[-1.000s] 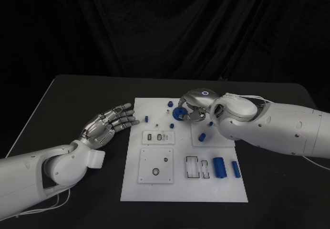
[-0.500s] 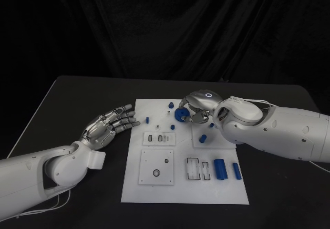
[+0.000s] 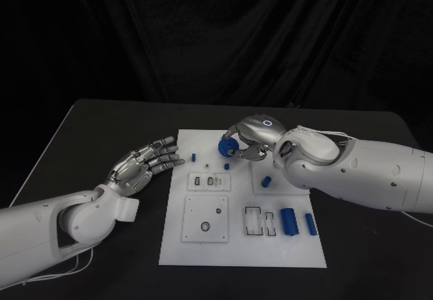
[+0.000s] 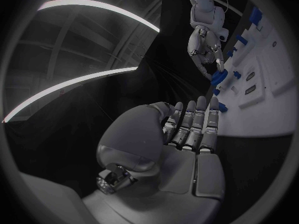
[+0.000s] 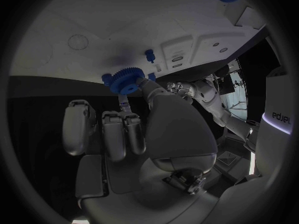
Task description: Assemble the parts on the task board
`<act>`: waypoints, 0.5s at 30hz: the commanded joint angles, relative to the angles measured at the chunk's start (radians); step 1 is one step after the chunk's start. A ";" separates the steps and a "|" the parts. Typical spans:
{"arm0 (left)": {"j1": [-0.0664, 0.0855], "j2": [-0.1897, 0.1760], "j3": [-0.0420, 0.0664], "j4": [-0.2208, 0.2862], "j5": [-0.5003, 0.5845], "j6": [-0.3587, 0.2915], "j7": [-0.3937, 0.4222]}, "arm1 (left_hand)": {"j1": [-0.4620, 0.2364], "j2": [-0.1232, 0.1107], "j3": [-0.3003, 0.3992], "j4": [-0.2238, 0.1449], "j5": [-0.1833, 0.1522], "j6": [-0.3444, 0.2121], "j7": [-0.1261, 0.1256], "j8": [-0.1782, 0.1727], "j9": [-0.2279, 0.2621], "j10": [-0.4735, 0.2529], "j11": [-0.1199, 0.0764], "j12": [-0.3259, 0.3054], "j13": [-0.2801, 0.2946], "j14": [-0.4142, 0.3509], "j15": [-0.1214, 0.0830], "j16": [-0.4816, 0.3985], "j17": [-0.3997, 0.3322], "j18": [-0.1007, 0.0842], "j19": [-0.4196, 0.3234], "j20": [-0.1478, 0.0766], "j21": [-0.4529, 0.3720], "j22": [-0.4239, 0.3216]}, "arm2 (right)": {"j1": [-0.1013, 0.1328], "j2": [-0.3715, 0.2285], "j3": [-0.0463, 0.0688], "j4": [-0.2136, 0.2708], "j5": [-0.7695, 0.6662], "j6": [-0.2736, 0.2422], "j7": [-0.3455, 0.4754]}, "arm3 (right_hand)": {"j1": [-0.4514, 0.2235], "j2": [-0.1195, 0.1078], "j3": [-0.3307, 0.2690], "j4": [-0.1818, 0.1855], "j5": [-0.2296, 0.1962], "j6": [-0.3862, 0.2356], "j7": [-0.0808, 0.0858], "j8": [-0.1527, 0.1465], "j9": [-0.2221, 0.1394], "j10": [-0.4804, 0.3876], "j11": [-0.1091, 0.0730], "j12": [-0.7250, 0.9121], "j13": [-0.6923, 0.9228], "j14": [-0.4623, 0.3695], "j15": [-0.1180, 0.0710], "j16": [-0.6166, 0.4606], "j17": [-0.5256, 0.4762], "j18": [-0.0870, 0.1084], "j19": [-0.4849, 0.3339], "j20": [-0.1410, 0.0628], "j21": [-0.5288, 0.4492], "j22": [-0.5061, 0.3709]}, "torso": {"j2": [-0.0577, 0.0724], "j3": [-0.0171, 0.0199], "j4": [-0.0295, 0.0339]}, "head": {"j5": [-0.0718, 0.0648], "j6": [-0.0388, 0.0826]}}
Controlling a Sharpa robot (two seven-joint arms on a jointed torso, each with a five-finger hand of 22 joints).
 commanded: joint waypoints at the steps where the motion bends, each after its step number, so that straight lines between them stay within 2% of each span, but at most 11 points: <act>1: -0.001 0.002 0.001 0.002 0.003 0.012 0.009 | -0.009 0.003 0.007 -0.001 0.002 -0.001 0.005 0.004 0.001 0.004 0.006 0.003 0.001 -0.003 0.004 0.004 0.000 -0.018 -0.007 0.002 0.006 0.001 | 0.002 0.008 0.001 -0.009 -0.006 -0.027 0.010 | 0.009 0.018 -0.003 0.001 -0.008 0.085 -0.071 0.051 0.116 0.097 -0.008 0.000 0.255 0.086 -0.005 0.001 0.239 0.008 0.002 -0.003 0.000 0.190 | 0.001 -0.0001 0.0035 | -0.008 0.000; 6: -0.001 0.005 0.001 0.002 0.003 0.012 0.008 | -0.009 0.003 0.007 -0.001 0.002 -0.001 0.005 0.004 0.001 0.004 0.006 0.003 0.001 -0.003 0.004 0.004 0.000 -0.018 -0.007 0.002 0.006 0.001 | 0.002 0.025 0.001 -0.028 -0.006 -0.004 0.005 | 0.006 0.019 -0.004 0.004 -0.019 0.076 -0.069 0.044 0.117 0.092 -0.006 -0.001 0.251 0.084 -0.004 0.000 0.237 0.009 -0.002 -0.003 -0.006 0.189 | 0.002 -0.0005 0.0069 | -0.014 0.001; 9: -0.001 0.006 0.001 0.002 0.003 0.012 0.008 | -0.009 0.003 0.007 -0.001 0.002 -0.001 0.005 0.004 0.001 0.004 0.006 0.003 0.001 -0.003 0.004 0.004 0.000 -0.018 -0.007 0.002 0.006 0.001 | 0.001 0.036 0.001 -0.040 -0.006 0.023 -0.006 | 0.002 0.019 -0.006 0.009 -0.033 0.063 -0.063 0.032 0.116 0.083 -0.001 -0.004 0.243 0.079 -0.001 -0.005 0.230 0.012 -0.010 0.000 -0.017 0.185 | 0.001 -0.0007 0.0030 | -0.012 0.000; 11: -0.001 0.007 0.001 0.002 0.003 0.012 0.008 | -0.009 0.003 0.007 -0.001 0.002 -0.001 0.005 0.004 0.001 0.004 0.006 0.003 0.001 -0.003 0.004 0.004 0.000 -0.018 -0.007 0.002 0.006 0.001 | 0.001 0.043 0.001 -0.048 -0.006 0.044 -0.015 | 0.002 0.019 -0.005 0.010 -0.038 0.046 -0.055 0.018 0.113 0.072 0.005 -0.008 0.234 0.073 0.004 -0.010 0.223 0.015 -0.019 0.003 -0.030 0.180 | 0.001 -0.0008 0.0013 | -0.009 -0.002; 14: -0.001 0.006 0.001 0.003 0.003 0.011 0.008 | -0.009 0.003 0.007 -0.001 0.002 -0.001 0.005 0.004 0.001 0.004 0.006 0.003 0.001 -0.003 0.004 0.004 0.000 -0.018 -0.007 0.002 0.006 0.001 | 0.001 0.050 0.001 -0.059 -0.006 0.073 -0.026 | 0.001 0.014 0.000 0.015 -0.045 -0.016 -0.037 -0.033 0.092 0.018 0.016 -0.025 0.189 0.056 0.015 -0.027 0.202 0.024 -0.049 0.014 -0.069 0.167 | 0.001 -0.0003 -0.0007 | -0.008 -0.003; 15: -0.001 0.006 0.001 0.002 0.003 0.011 0.008 | -0.009 0.003 0.007 -0.001 0.002 -0.001 0.005 0.004 0.001 0.004 0.006 0.003 0.001 -0.003 0.004 0.004 0.000 -0.018 -0.007 0.002 0.006 0.001 | 0.001 0.053 0.001 -0.063 -0.006 0.082 -0.029 | 0.000 0.013 0.001 0.016 -0.045 -0.024 -0.035 -0.040 0.089 0.013 0.017 -0.027 0.185 0.054 0.016 -0.028 0.200 0.025 -0.052 0.015 -0.074 0.166 | 0.001 -0.0003 -0.0010 | -0.008 -0.003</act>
